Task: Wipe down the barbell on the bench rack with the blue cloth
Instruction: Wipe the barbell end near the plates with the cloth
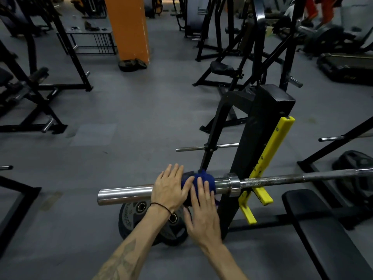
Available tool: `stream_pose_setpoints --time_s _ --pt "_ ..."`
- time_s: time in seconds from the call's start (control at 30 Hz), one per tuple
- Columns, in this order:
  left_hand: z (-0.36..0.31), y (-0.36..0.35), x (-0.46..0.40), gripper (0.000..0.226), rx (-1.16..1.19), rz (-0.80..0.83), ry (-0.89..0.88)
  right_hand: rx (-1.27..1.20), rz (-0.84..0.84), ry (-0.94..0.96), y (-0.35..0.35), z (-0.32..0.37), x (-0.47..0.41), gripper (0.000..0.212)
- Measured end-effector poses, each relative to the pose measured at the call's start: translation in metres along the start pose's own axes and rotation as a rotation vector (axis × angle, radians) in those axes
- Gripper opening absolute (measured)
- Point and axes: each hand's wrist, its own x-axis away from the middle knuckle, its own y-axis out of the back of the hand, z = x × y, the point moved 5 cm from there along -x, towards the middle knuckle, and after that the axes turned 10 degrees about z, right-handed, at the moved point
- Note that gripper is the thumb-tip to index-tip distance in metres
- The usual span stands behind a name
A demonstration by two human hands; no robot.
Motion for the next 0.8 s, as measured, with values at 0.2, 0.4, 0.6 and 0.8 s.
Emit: stream_pose_setpoints --time_s 0.2,0.4,0.6,0.8 --pt "0.001 0.009 -0.009 0.095 0.06 0.082 0.047 0.0 -0.062 -0.103 0.015 -0.024 -0.003 0.069" --pt "0.01 0.01 -0.025 0.078 0.203 0.143 0.066 0.119 0.001 0.105 0.012 -0.011 -0.006 0.067" --pt "0.011 0.017 -0.028 0.084 0.181 0.037 0.025 -0.084 -0.04 -0.11 0.003 -0.002 0.002 0.074" --pt "0.001 -0.003 0.006 0.083 -0.031 -0.002 -0.027 0.069 -0.08 -0.049 0.018 -0.044 0.008 0.068"
